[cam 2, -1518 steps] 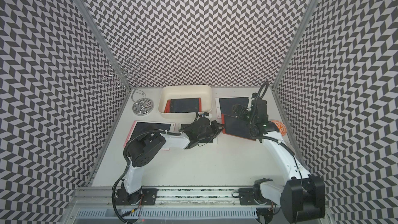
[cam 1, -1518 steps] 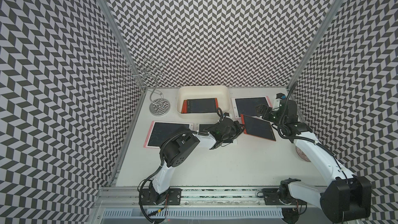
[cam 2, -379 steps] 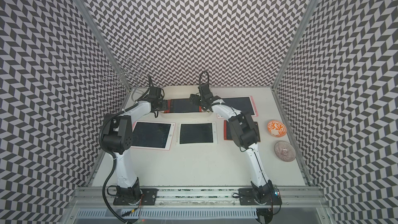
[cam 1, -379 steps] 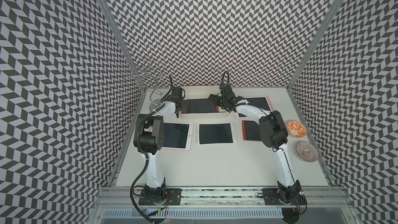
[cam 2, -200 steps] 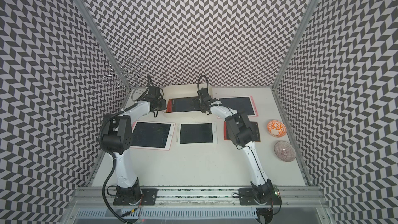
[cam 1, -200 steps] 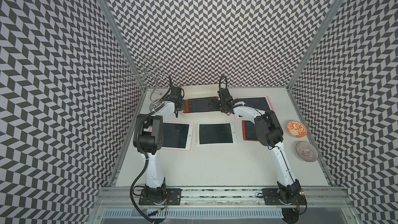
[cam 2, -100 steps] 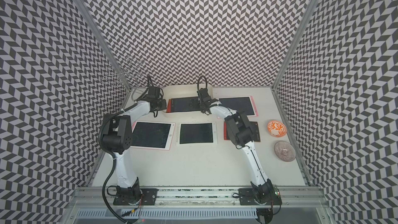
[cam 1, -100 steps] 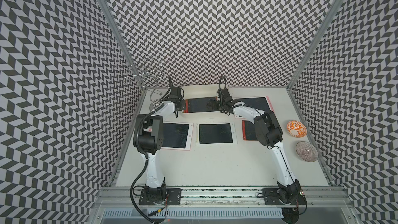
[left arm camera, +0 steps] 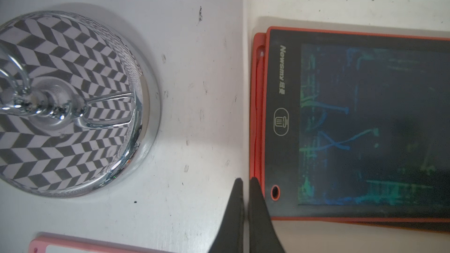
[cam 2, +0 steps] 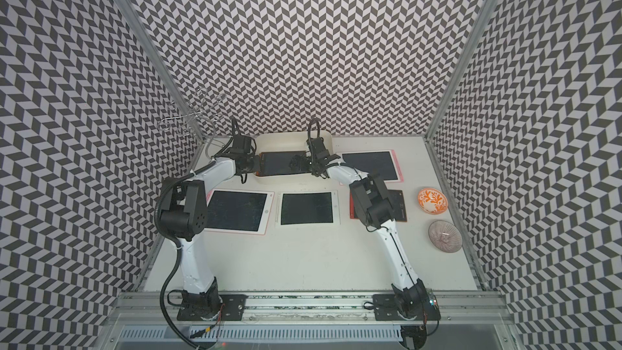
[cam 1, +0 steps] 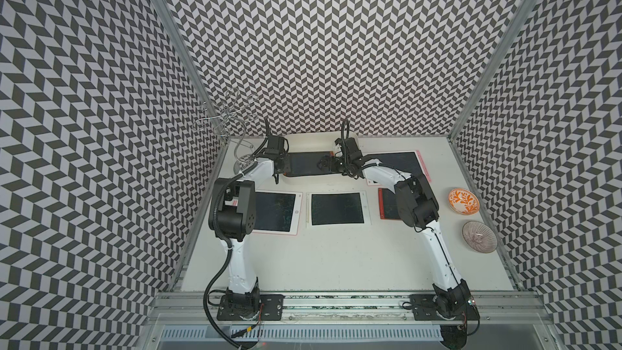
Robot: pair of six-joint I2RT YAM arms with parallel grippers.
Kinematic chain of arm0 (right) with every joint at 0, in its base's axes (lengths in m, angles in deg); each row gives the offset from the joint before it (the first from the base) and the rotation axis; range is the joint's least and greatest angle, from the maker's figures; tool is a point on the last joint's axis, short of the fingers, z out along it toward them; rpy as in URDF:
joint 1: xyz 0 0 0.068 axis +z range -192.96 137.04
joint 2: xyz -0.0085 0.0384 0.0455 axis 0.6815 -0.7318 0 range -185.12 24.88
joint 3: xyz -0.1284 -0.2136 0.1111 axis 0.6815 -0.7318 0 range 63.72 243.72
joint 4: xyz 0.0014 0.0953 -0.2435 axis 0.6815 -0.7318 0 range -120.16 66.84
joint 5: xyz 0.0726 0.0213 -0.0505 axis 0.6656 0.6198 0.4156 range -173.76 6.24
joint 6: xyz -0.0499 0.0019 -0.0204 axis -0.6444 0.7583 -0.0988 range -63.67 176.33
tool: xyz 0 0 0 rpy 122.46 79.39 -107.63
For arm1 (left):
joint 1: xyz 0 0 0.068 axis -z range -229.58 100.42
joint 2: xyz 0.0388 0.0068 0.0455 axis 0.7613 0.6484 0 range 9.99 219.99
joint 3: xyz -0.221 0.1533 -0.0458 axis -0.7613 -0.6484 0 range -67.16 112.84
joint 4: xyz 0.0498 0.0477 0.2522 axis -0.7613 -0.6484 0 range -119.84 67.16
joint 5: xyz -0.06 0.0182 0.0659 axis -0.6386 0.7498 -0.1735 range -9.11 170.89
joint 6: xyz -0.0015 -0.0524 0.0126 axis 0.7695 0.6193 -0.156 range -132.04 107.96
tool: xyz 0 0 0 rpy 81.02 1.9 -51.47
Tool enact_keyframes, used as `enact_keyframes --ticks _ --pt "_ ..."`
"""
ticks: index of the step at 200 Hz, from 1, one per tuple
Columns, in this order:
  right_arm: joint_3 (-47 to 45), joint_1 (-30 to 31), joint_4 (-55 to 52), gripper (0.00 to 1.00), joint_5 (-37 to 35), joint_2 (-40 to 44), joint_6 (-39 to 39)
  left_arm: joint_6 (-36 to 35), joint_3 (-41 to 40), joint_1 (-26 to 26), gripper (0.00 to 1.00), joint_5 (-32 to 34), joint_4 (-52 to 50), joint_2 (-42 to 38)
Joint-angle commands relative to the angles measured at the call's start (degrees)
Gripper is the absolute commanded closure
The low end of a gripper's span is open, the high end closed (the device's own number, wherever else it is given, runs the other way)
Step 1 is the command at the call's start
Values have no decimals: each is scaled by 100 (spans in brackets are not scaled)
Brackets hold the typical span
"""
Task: Take out the writing tablet from the storage box
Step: Pick up the writing tablet from the storage box.
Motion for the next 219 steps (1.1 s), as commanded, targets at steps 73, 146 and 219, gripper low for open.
enact_keyframes --ticks 73,146,219 --pt "-73 191 1265 4 1283 400 109 2 201 187 100 -156 20 -28" --pt "-237 174 1202 4 1036 898 -124 -13 212 190 100 -131 3 -59" --pt "-18 87 645 4 674 861 -277 -13 236 190 100 -157 -19 -63"
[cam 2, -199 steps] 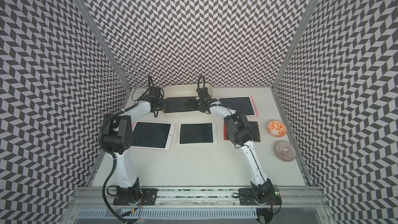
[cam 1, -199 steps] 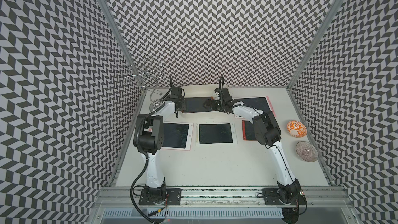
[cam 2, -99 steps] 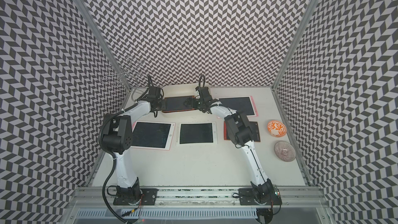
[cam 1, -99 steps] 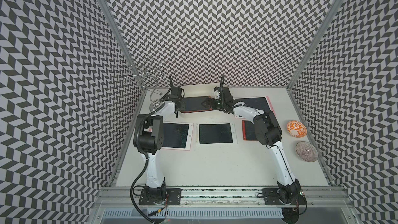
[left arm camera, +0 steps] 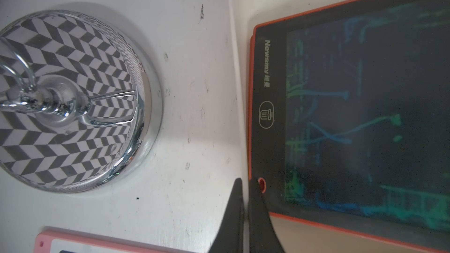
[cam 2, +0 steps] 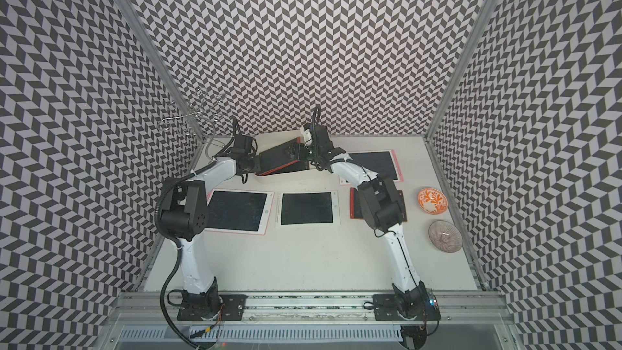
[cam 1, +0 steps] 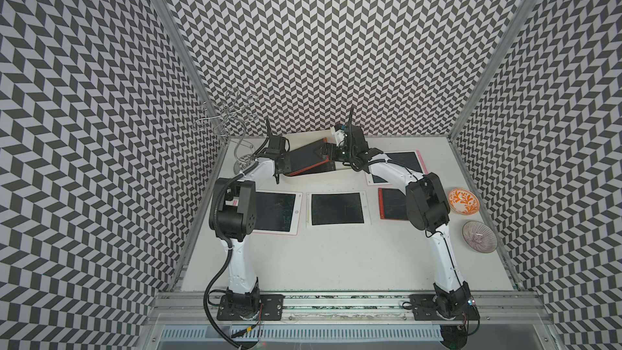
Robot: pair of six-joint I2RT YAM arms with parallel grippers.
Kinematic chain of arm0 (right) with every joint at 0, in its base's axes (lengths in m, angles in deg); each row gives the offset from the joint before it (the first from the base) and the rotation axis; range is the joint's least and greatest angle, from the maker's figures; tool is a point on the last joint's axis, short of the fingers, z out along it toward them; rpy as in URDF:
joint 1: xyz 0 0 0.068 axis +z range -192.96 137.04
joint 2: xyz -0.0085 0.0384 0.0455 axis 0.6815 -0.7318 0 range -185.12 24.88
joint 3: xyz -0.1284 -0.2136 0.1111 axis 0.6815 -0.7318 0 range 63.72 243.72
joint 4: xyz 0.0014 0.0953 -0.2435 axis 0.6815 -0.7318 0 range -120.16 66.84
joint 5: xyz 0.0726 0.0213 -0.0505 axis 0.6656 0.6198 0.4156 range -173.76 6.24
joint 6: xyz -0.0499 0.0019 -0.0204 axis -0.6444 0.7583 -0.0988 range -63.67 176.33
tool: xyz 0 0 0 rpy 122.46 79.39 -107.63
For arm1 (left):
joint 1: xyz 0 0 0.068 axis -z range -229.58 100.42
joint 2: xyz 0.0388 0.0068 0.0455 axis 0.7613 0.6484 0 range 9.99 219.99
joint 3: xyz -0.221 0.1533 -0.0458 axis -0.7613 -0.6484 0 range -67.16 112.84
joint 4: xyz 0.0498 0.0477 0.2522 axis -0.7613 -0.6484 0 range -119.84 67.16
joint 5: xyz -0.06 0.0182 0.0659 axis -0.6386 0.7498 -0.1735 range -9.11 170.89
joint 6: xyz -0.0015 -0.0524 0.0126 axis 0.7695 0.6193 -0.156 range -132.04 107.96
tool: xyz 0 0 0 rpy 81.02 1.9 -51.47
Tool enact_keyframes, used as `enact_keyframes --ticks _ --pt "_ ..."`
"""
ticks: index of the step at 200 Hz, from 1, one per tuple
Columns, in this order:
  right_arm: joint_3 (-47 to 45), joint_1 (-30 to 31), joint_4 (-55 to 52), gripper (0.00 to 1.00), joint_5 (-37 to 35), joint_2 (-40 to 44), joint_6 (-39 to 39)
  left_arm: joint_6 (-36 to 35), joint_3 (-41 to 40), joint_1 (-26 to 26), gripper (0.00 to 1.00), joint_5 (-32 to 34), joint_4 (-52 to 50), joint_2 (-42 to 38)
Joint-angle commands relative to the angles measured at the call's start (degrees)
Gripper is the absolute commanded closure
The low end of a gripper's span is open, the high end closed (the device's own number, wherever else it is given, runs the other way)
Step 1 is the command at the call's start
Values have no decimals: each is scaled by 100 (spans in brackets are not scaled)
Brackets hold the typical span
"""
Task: Take out the writing tablet from the storage box
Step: Pick up the writing tablet from the storage box.
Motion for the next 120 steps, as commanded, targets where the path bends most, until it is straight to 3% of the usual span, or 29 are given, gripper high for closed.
enact_keyframes --ticks 1,120 --pt "190 109 12 4 63 75 -93 0 205 136 100 -255 59 -68" --pt "903 116 -1076 2 -986 -373 -347 -2 228 133 100 -247 21 -80"
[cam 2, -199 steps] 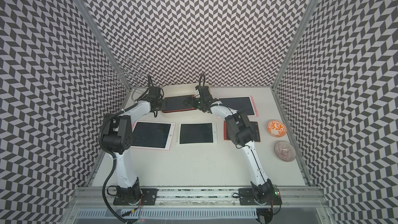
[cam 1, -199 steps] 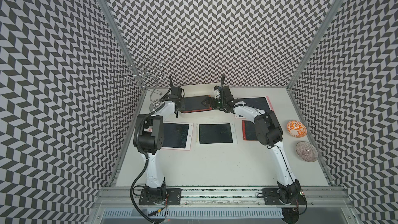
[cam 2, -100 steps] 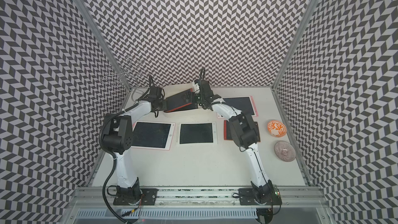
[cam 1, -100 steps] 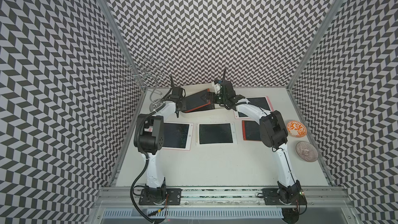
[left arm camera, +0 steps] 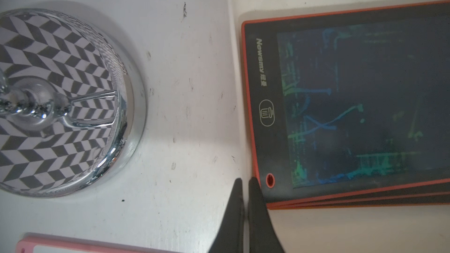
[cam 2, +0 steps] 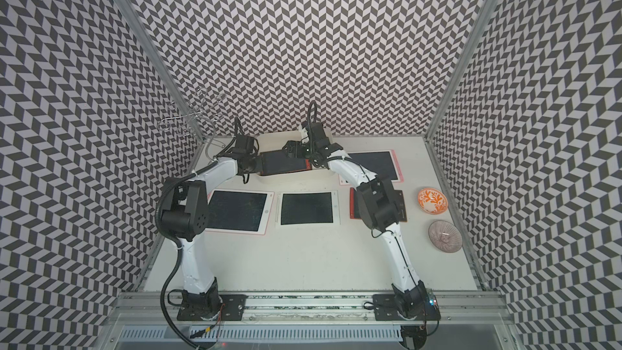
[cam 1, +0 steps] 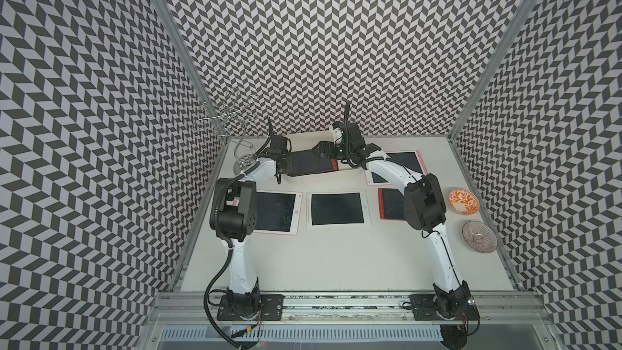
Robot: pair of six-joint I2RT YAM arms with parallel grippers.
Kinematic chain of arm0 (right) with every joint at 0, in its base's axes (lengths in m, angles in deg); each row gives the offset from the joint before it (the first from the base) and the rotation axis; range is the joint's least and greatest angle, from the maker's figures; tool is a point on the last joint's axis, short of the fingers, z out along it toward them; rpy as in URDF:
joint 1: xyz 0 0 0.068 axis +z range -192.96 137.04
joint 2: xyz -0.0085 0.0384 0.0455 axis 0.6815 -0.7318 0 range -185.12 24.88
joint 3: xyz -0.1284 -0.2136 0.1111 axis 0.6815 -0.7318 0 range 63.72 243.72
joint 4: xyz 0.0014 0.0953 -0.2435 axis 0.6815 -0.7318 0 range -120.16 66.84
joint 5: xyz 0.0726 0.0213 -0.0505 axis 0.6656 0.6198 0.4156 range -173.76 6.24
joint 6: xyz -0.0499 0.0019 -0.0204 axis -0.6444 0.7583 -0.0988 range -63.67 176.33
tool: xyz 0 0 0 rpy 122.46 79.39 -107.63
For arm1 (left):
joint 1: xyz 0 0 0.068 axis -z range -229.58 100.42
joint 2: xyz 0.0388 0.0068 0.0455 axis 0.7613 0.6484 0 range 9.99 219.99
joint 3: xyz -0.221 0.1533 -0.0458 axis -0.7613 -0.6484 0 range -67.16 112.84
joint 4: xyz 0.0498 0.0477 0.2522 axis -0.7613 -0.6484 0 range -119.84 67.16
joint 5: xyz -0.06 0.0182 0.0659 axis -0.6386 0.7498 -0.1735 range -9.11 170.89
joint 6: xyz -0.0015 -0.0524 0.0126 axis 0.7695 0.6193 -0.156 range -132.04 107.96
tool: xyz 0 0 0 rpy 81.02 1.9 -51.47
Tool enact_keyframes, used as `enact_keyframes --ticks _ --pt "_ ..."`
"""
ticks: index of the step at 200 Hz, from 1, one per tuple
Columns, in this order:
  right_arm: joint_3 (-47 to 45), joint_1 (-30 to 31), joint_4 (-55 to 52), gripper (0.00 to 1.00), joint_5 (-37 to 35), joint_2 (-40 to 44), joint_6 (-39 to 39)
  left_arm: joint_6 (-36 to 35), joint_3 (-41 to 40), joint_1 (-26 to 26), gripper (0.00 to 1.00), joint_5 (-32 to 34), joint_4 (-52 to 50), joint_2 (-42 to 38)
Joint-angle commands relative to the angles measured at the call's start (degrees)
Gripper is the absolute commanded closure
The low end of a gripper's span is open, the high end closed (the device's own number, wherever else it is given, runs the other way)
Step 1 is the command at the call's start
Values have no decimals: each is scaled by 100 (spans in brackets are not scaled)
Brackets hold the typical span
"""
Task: Take out the writing tablet from the storage box
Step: Pick up the writing tablet from the storage box.
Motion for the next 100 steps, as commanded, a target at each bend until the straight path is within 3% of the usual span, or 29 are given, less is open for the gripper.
enact_keyframes --ticks 1,47,100 --pt "138 24 -112 1 -410 -164 -140 -27 219 71 100 -114 21 -81" --pt "505 23 -486 1 -1187 -625 -197 -32 221 72 100 -125 13 -107" --pt "484 29 -426 1 -1174 -917 -99 -12 222 63 100 -163 22 -108"
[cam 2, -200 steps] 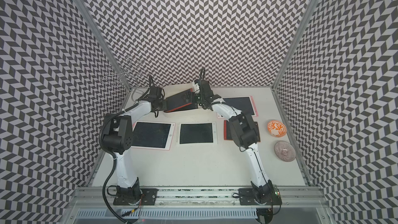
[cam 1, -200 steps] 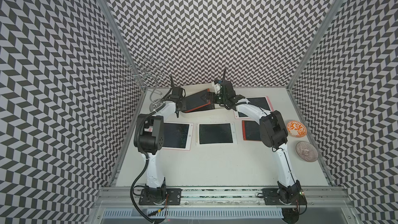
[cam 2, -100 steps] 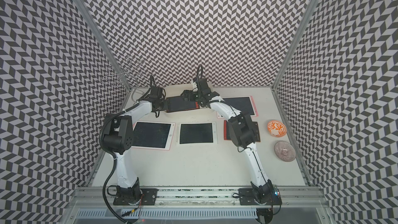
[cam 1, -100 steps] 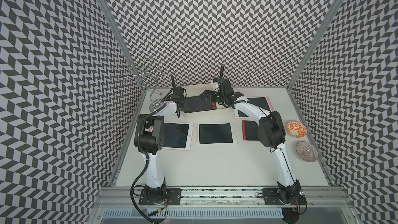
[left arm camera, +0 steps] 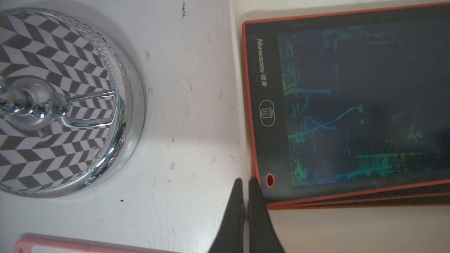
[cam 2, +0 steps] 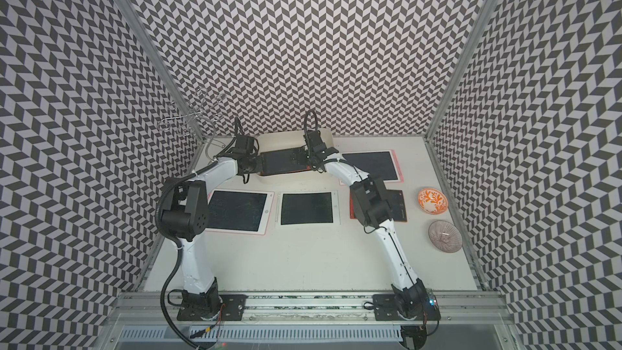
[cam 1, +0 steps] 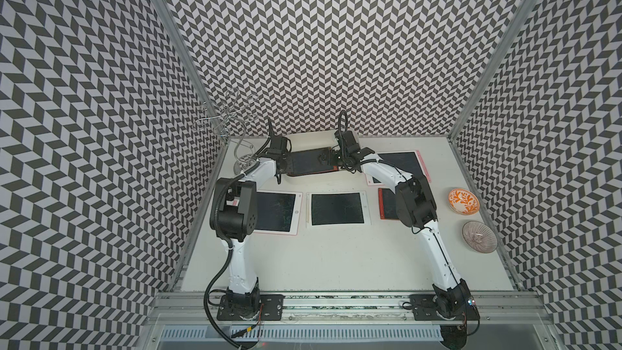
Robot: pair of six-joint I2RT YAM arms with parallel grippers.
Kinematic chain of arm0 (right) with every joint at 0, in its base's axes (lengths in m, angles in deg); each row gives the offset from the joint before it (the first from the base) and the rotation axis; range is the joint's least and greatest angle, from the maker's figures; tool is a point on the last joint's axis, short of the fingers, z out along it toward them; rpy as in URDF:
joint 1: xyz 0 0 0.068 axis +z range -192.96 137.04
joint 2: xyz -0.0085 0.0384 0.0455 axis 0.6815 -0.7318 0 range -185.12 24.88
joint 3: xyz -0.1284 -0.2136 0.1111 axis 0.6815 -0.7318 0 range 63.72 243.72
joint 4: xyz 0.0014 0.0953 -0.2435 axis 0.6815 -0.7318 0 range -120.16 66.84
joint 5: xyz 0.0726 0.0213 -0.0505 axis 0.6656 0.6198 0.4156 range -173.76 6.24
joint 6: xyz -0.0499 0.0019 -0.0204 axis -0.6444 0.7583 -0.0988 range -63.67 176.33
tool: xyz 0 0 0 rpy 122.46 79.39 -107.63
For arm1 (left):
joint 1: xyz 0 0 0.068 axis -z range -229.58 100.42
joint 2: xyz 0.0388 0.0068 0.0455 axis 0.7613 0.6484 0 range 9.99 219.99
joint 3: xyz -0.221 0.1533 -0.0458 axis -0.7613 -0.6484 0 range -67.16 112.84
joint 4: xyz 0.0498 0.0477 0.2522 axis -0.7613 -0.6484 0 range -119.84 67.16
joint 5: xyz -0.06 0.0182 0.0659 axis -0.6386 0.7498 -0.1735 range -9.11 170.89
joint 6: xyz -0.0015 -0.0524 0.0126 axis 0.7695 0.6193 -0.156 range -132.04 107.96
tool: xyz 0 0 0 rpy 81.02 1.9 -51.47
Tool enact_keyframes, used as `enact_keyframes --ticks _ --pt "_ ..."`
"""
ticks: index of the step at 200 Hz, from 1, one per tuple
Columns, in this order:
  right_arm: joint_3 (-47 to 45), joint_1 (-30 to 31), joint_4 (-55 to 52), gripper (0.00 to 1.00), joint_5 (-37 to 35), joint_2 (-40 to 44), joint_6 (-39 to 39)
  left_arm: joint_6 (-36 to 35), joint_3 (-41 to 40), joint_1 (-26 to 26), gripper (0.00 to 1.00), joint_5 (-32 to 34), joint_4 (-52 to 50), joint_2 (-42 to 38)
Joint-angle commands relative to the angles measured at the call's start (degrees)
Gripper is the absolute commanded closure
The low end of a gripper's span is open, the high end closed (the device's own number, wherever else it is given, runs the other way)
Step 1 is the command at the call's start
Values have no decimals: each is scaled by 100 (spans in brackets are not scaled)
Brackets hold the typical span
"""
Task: Take out the writing tablet from the storage box
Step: Pick up the writing tablet from the storage box.
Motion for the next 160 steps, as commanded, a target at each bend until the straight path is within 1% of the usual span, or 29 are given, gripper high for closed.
enact_keyframes --ticks 1,90,116,160 --pt "105 28 121 1 -109 -157 16 -30 220 61 100 -144 22 -107" --pt "52 96 539 1 858 -164 206 -18 253 61 100 -169 -13 -71" --pt "-18 101 712 2 1253 -53 356 -19 248 61 100 -171 -4 -88" --pt "-281 107 947 2 1476 363 513 -17 261 61 100 -180 -13 -78"
